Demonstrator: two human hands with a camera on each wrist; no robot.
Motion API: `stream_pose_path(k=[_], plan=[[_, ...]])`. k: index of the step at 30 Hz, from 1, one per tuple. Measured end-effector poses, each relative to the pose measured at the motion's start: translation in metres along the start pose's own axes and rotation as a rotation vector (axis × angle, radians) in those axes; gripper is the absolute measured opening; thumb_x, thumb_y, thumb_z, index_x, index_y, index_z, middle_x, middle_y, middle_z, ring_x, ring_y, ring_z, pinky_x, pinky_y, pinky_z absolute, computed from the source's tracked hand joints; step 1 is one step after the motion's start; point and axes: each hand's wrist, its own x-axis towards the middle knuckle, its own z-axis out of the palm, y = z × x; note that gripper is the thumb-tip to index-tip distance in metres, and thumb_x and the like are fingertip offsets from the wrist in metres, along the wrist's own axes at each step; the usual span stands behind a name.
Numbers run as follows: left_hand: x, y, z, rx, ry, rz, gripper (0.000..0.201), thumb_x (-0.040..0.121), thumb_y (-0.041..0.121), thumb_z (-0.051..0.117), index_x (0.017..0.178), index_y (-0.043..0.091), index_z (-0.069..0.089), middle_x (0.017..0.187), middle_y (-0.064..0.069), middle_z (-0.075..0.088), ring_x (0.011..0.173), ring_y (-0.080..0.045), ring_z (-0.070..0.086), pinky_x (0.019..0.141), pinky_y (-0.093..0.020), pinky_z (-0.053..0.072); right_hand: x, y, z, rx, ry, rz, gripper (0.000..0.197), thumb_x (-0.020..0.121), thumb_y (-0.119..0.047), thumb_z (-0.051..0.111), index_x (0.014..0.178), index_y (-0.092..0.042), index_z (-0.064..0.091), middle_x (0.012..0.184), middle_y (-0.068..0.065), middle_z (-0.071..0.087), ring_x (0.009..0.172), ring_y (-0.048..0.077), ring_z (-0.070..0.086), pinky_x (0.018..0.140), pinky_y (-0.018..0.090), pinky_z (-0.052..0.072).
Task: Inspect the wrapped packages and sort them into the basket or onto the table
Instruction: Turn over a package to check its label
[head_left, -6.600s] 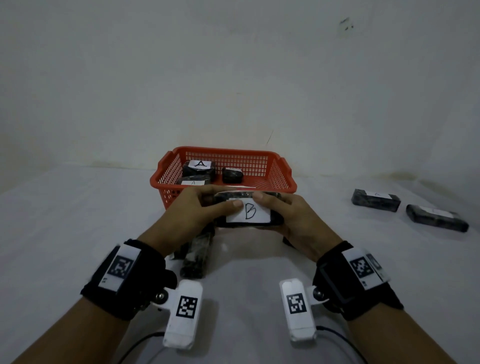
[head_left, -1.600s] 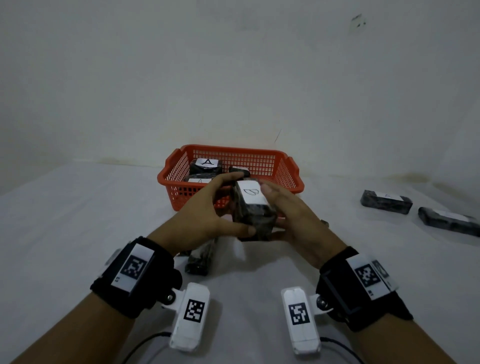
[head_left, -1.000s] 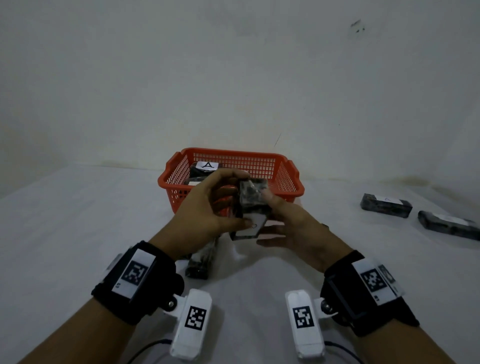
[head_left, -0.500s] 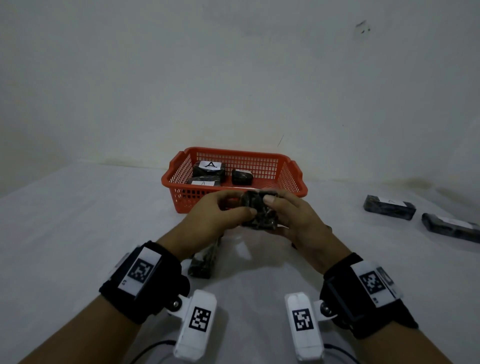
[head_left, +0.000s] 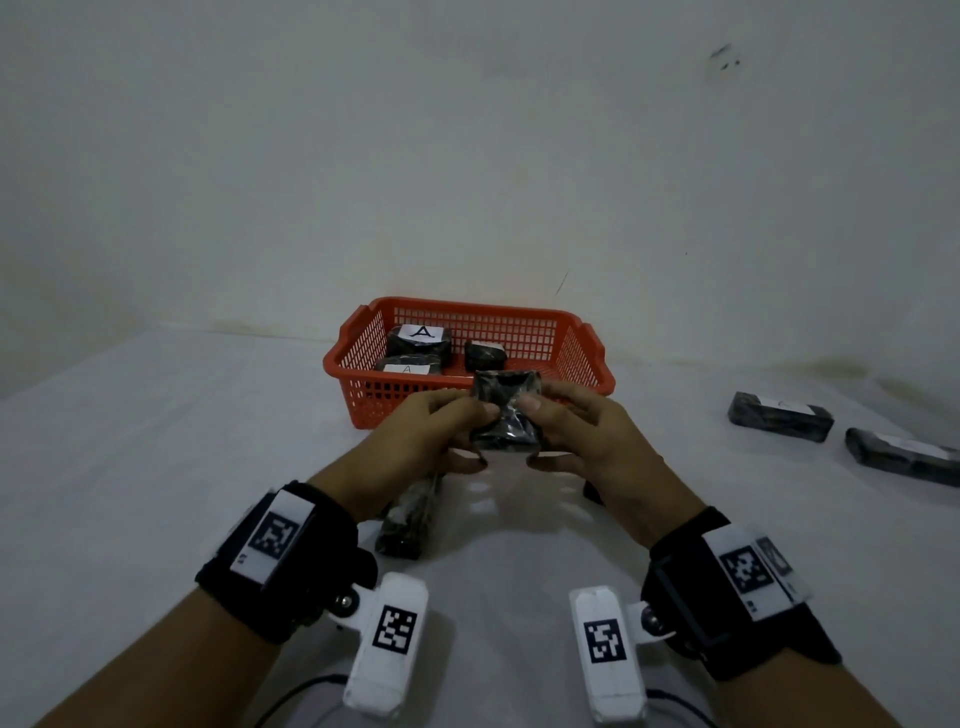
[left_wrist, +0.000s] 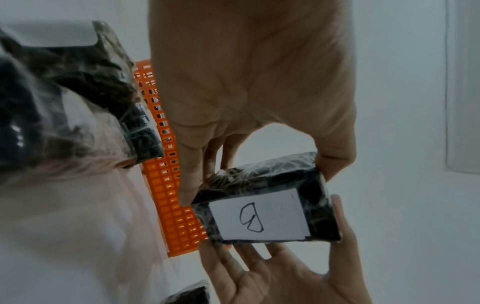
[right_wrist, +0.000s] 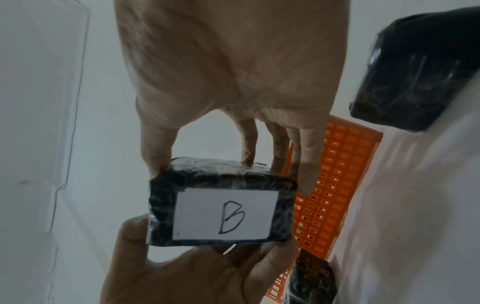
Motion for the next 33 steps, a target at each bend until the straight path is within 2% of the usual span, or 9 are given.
stream_pose_path(k=[5,8,11,13,17,20,25,30,33], plan=[[0.0,0.002,-0.002,-0.259,-0.016,-0.188,0.063,0.087,0.057,0.054,0.127,0.01,0.064,0.124,-0.027,0.069,0.116,-0.043,0.068,0.103,-0.05,0.055,-0.004,-0.004,-0.003,-0.028,-0.107,0.058,0.053,0.078,-0.052,0.07,0.128,-0.039,0.062,0.123,-0.005,0.073,0.11,0.013,0.072,0.097,0.041,0.058],[0.001,0.002,-0.004,-0.395,-0.053,-0.283,0.086,0.085,0.068,0.048,0.132,-0.003,0.059,0.125,-0.032,0.067,0.115,-0.047,0.068,0.096,-0.046,0.059,-0.003,-0.001,-0.005,-0.071,-0.092,0.046,0.049,0.088,-0.025,0.078,0.134,-0.033,0.062,0.127,-0.006,0.071,0.116,0.016,0.07,0.101,0.041,0.058],[0.002,0.003,-0.005,-0.403,-0.114,-0.352,0.09,0.091,0.075,0.036,0.134,-0.001,0.058,0.125,-0.031,0.068,0.116,-0.047,0.067,0.096,-0.047,0.057,-0.001,0.002,-0.008,-0.06,-0.019,0.015,0.042,0.089,-0.019,0.078,0.129,-0.026,0.068,0.123,0.0,0.075,0.114,0.018,0.072,0.098,0.036,0.06],[0.001,0.005,-0.004,-0.372,-0.077,-0.329,0.078,0.098,0.068,0.033,0.131,0.004,0.062,0.124,-0.028,0.07,0.116,-0.045,0.068,0.097,-0.048,0.055,0.0,0.001,-0.011,-0.001,-0.01,0.037,0.038,0.089,-0.017,0.077,0.126,-0.021,0.07,0.121,0.005,0.076,0.112,0.022,0.074,0.095,0.036,0.061],[0.004,0.004,0.004,-0.338,0.181,-0.05,0.03,0.108,0.026,0.042,0.123,0.017,0.067,0.115,-0.012,0.077,0.108,-0.03,0.075,0.092,-0.042,0.058,-0.001,-0.003,-0.021,0.116,0.004,0.117,0.029,0.092,-0.012,0.073,0.121,-0.016,0.072,0.12,0.014,0.076,0.11,0.033,0.074,0.093,0.047,0.062],[0.008,0.006,0.012,-0.27,0.233,0.045,0.02,0.105,0.029,0.051,0.11,0.022,0.069,0.106,-0.005,0.08,0.103,-0.024,0.077,0.089,-0.039,0.061,-0.001,-0.004,-0.026,0.135,0.016,0.136,0.031,0.093,-0.013,0.072,0.123,-0.009,0.072,0.12,0.016,0.076,0.111,0.035,0.073,0.093,0.048,0.062],[0.015,0.008,0.023,-0.054,0.204,0.03,0.04,0.093,0.038,0.067,0.121,0.009,0.071,0.111,-0.005,0.079,0.104,-0.02,0.076,0.094,-0.035,0.06,-0.004,-0.01,-0.047,0.2,0.098,0.204,0.026,0.09,-0.019,0.074,0.109,-0.002,0.076,0.107,0.014,0.08,0.091,0.025,0.077,0.088,0.036,0.064],[0.042,0.033,0.059,-0.086,0.065,-0.002,0.033,0.098,0.031,0.066,0.115,0.004,0.073,0.106,-0.01,0.08,0.098,-0.026,0.078,0.088,-0.036,0.063,-0.017,-0.028,-0.098,0.243,0.183,0.268,0.032,0.089,-0.026,0.073,0.11,-0.002,0.076,0.102,0.015,0.079,0.087,0.025,0.076,0.083,0.035,0.066],[0.075,0.039,0.093,-0.017,0.017,-0.047,0.034,0.095,0.035,0.07,0.099,0.002,0.075,0.087,-0.004,0.08,0.081,-0.021,0.078,0.081,-0.035,0.062,-0.026,-0.038,-0.14,0.216,0.26,0.295,0.041,0.082,-0.03,0.077,0.114,-0.004,0.075,0.1,0.013,0.076,0.085,0.024,0.074,0.078,0.035,0.066]])
